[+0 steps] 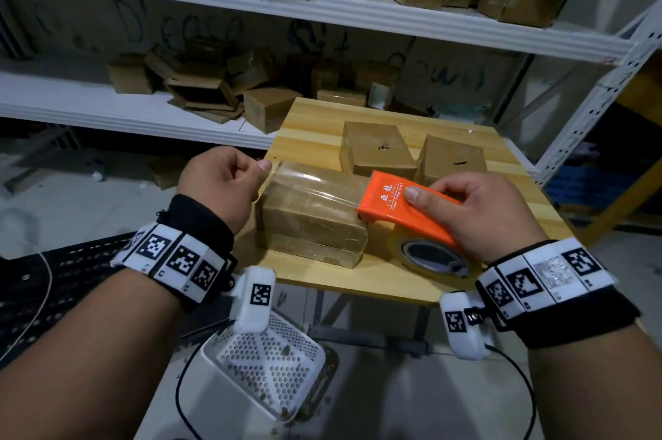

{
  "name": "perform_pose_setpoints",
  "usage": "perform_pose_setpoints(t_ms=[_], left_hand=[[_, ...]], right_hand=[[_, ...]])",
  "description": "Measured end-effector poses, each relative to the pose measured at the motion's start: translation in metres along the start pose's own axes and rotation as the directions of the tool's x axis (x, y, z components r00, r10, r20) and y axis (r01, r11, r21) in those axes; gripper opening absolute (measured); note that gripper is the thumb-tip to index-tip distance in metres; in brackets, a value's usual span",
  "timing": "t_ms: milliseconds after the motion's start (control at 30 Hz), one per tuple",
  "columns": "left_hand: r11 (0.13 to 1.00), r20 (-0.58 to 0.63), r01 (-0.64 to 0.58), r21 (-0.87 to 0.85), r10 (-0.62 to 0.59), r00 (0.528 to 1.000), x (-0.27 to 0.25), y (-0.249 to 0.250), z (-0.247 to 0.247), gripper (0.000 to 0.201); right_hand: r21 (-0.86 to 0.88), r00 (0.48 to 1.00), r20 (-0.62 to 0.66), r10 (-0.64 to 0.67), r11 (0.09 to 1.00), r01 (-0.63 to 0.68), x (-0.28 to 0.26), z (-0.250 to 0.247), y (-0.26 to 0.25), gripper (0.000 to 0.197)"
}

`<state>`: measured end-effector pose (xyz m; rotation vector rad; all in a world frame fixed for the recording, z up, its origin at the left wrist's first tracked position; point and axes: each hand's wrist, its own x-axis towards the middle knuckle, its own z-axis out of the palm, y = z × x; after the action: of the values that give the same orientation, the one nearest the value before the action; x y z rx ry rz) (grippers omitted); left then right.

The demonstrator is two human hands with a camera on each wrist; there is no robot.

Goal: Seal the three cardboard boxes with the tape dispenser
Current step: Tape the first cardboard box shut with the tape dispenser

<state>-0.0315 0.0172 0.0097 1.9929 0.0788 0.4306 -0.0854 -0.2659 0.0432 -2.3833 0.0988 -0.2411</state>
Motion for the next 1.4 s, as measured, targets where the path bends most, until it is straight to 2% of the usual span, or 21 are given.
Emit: perform_pose_setpoints(t_ms=[467,600,700,833,900,933,967,1033,1067,1100,1133,1200,1233,1300,1400], left_hand=[[0.991,0.01,0.114,0.066,-0.114,0.993,0.002,-0.008,0.004,0.03],[0.98,0.033,0.12,0.16,-0.127,0.991,0.003,-0.009,0.004,0.029],[0.964,0.032,0.13,0.231,-0.141,0.989,0.005,-0.009,0.002,0.037],[0.959,0.094,0.223,0.173,-0.242,0.966,0.007,-0.021,-0.001,0.042],[0.949,0.063,0.274,0.157,-0.286,0.956,0.006,-0.028,-0.002,0.036],[0.954,0.017,0.258,0.15,-0.264,0.964,0.006,-0.03,-0.002,0.031],[0.967,-0.043,0.208,0.145,-0.203,0.978,0.004,-0.03,-0.002,0.026],[0.981,-0.133,-0.001,0.193,0.027,0.991,-0.002,-0.022,-0.002,0.018],[0.96,-0.11,-0.137,0.243,0.167,0.98,-0.007,-0.014,-0.001,0.024],[0.919,-0.011,-0.262,0.294,0.277,0.961,-0.012,-0.007,0.001,0.035],[0.862,0.141,-0.365,0.352,0.336,0.931,-0.017,0.002,0.003,0.048],[0.686,0.452,-0.536,0.492,0.325,0.831,-0.027,0.011,0.013,0.077],[0.59,0.548,-0.589,0.553,0.275,0.79,-0.03,0.012,0.018,0.092],[0.455,0.625,-0.633,0.626,0.193,0.756,-0.033,0.008,0.026,0.112],[0.428,0.656,-0.662,0.615,0.188,0.731,-0.035,0.002,0.029,0.109]], right_hand=[[-0.012,0.993,0.063,0.099,0.995,-0.098,0.009,0.01,0.004,0.045],[-0.025,0.992,0.073,0.105,0.994,-0.103,0.007,0.013,0.003,0.045],[-0.042,0.992,0.07,0.101,0.994,-0.099,0.008,0.014,0.003,0.047],[-0.029,0.99,0.085,0.109,0.994,-0.107,0.006,0.014,0.004,0.046],[-0.02,0.991,0.08,0.107,0.994,-0.106,0.006,0.013,0.005,0.045],[-0.016,0.991,0.077,0.107,0.994,-0.106,0.006,0.013,0.004,0.045],[-0.015,0.991,0.077,0.109,0.994,-0.108,0.006,0.013,0.004,0.044],[-0.017,0.99,0.087,0.114,0.994,-0.113,0.006,0.013,0.003,0.044],[-0.015,0.989,0.092,0.115,0.993,-0.115,0.005,0.014,0.002,0.044],[-0.012,0.989,0.092,0.118,0.993,-0.117,0.005,0.015,0.002,0.044],[-0.009,0.989,0.09,0.12,0.993,-0.12,0.005,0.015,0.002,0.044],[-0.007,0.988,0.091,0.124,0.992,-0.124,0.005,0.016,0.002,0.045],[-0.009,0.988,0.093,0.123,0.992,-0.123,0.005,0.016,0.002,0.045],[-0.011,0.988,0.094,0.12,0.993,-0.12,0.006,0.015,0.002,0.046],[0.0,0.988,0.088,0.125,0.992,-0.126,0.006,0.015,0.002,0.048]])
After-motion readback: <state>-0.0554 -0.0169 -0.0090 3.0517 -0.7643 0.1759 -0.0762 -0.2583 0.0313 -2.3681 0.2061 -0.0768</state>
